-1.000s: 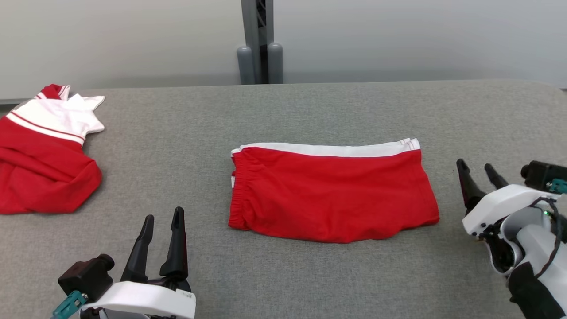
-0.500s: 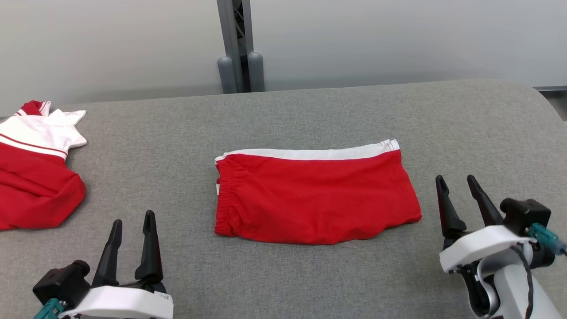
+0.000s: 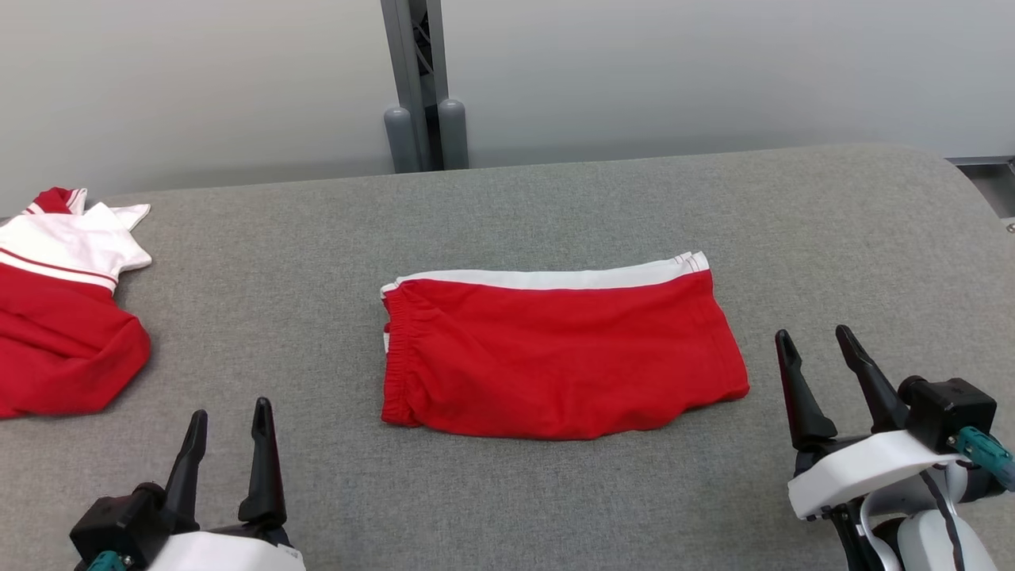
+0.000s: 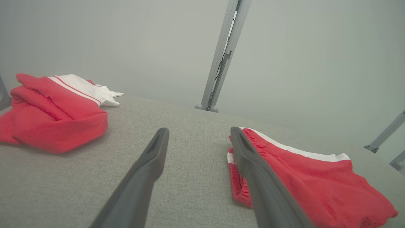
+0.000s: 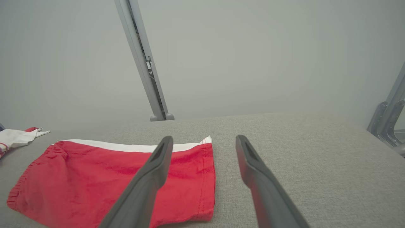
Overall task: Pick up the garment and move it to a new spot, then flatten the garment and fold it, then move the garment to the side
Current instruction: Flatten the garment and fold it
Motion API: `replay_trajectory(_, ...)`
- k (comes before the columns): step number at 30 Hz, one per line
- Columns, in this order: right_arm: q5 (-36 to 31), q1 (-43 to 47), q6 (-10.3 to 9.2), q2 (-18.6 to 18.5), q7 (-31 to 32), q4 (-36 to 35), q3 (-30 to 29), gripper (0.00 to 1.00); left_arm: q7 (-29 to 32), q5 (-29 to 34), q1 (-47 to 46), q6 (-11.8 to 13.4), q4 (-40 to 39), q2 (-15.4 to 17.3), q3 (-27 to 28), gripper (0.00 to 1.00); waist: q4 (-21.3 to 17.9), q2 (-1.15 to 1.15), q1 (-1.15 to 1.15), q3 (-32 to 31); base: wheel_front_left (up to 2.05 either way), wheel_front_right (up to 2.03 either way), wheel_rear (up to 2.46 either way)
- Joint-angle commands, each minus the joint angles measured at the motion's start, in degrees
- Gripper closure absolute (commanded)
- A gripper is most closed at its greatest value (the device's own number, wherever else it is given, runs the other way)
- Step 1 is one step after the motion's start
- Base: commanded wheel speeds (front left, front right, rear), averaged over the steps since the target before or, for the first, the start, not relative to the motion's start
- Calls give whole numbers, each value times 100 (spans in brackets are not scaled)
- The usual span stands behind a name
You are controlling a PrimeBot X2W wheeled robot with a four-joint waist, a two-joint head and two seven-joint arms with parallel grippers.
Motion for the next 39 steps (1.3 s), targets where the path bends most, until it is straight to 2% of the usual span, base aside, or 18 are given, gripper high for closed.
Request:
replay_trajectory(1, 20, 79, -2, -22, 70, -110, -4, 0, -26, 68, 59, 49, 24, 42, -16, 0, 6, 0, 0, -11, 0, 0, 0)
replay_trajectory(8, 65, 165, -2, -21, 224, -306, -59, 0, -2, 72, 128, 87, -8, 50, -65, 0, 55, 0, 0, -51, 0, 0, 0)
replay_trajectory(15, 144, -49, -2, -24, 371, -27, -206, 0, 20, 73, 66, 99, -69, 16, -120, 0, 188, 0, 0, -15, 0, 0, 0)
replay_trajectory(26, 35, -1019, -2, -75, 702, 1497, -745, 0, 74, 126, -190, 63, -97, -50, -265, 0, 537, 0, 0, 215, 0, 0, 0)
replay_trajectory(32, 25, -1538, -2, -236, 932, 2368, -735, 0, 106, 127, -261, 66, -67, -71, -293, 0, 686, 0, 0, 336, 0, 0, 0)
replay_trajectory(39, 311, -2168, -2, -346, 1211, 3454, -640, 0, 107, 90, -323, 54, 0, -85, -297, 0, 848, 0, 0, 408, 0, 0, 0)
